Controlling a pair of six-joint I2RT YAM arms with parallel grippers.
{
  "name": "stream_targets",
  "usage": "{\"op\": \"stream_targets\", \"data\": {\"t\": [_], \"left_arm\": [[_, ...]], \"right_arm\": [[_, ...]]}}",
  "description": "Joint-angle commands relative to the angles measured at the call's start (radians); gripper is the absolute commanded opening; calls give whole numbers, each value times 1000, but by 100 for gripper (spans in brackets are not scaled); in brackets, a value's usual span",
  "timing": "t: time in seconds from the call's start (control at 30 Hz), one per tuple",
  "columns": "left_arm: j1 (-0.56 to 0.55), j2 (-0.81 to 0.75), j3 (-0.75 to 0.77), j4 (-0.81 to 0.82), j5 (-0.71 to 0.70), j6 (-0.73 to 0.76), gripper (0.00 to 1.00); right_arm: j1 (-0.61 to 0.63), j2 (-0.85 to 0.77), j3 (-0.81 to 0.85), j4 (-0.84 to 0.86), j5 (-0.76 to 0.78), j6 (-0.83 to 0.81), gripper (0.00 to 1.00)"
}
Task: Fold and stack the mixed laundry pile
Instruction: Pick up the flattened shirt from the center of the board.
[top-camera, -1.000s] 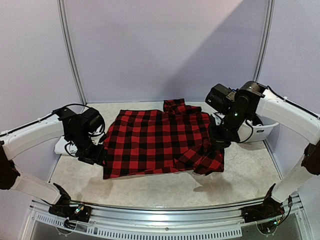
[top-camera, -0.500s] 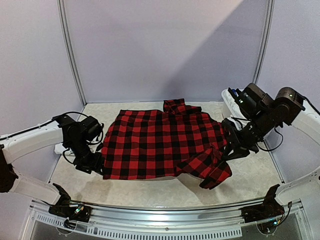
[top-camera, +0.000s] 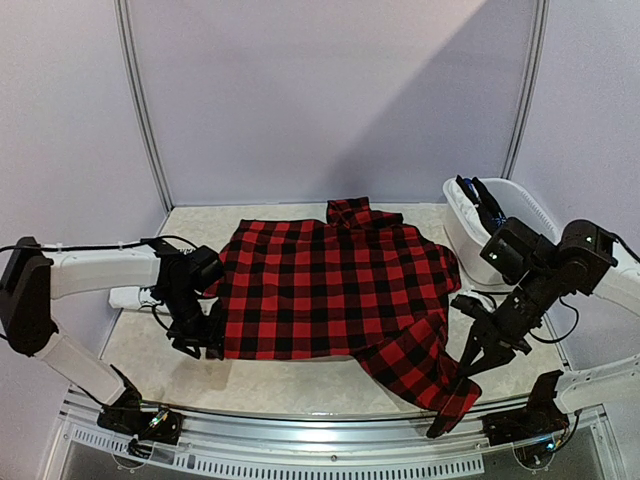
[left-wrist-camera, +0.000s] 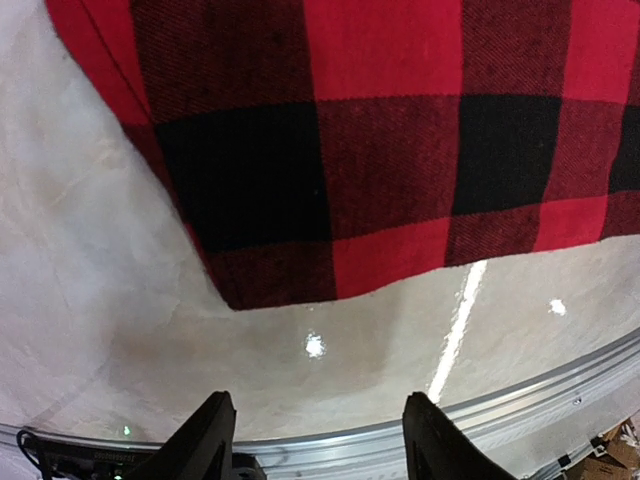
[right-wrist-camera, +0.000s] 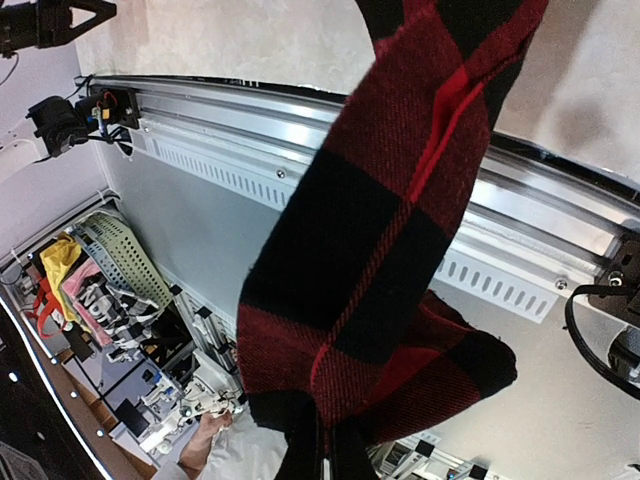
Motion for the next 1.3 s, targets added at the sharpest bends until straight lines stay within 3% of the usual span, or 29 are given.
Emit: {"op": "stream_targets", "data": {"t": [0.0, 0.3, 0.5, 0.8, 1.13, 1.27], "left_arm": [[3, 42, -23, 80, 37, -15, 56], [41, 73, -71, 199, 40, -46, 46], [61, 73, -100, 224, 9, -76, 48], [65, -62, -107, 166, -119, -114, 49], [73, 9, -123, 222, -81, -93, 46], [74, 39, -131, 248, -57, -84, 38]], "right_arm": [[13, -55, -8, 38, -64, 45, 0], [13, -81, -25, 29, -73, 51, 0], [13, -72, -21, 20, -70, 48, 0], [13, -60, -22, 12, -63, 42, 0], [13, -60, -22, 1, -47, 41, 0], [13, -60, -18, 3, -37, 46, 0]]}}
